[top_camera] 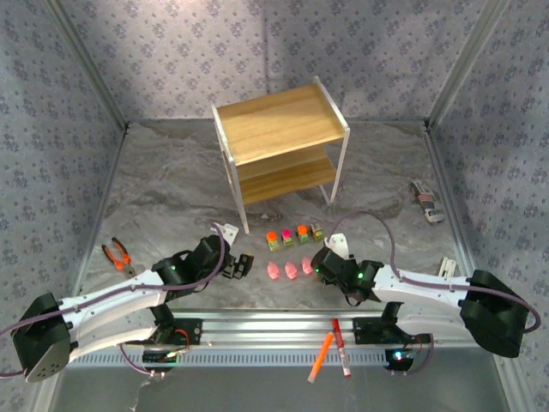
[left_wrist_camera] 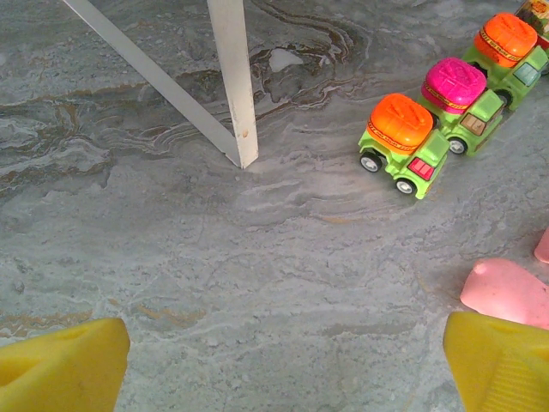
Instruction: Place and organize the plastic toys onto the shelf
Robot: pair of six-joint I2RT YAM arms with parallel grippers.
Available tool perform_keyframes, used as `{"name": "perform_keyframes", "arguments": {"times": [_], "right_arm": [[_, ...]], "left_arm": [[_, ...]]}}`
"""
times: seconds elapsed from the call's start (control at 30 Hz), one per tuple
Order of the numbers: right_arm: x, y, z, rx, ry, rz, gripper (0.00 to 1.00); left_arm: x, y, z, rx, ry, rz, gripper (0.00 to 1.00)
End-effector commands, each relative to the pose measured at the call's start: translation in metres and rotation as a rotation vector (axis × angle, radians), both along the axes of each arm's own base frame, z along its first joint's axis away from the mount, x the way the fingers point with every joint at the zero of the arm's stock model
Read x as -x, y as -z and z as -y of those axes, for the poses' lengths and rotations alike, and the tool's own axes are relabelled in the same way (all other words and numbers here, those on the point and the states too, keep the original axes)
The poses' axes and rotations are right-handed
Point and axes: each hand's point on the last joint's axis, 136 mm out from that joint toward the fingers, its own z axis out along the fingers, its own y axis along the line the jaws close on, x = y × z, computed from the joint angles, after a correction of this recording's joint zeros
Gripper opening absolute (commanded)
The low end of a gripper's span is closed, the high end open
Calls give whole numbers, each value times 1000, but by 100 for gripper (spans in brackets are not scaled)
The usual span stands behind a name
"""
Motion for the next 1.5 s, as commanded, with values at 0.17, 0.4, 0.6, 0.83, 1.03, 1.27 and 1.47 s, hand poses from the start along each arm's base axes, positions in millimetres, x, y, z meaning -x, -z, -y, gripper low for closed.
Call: {"name": "perform_keyframes", "arguments": {"times": [0.17,0.4,0.6,0.83,1.03,1.27,1.47], "right_arm": [[-5,0,-2,-21,-1,-8,55],[-6,3,0,-30,5,-20,54],[-6,5,-1,-35,4,-33,54],[-6,9,-1,-31,8,-47,54],[-7,10,1,-21,17,-48,54],[-8,10,1,-24,21,-50,48],[-7,10,1,-23,19,-53,43]], "left_arm": [[-3,-12,11,20,23,18,94],[-5,-12,11,15,23,23,94],[-5,-12,11,13,24,26,94],[-5,-10,11,8,23,21,94],[-6,-9,12,0,23,18,94],[-6,-9,11,-3,20,19,94],[-6,-10,11,0,22,19,93]]}}
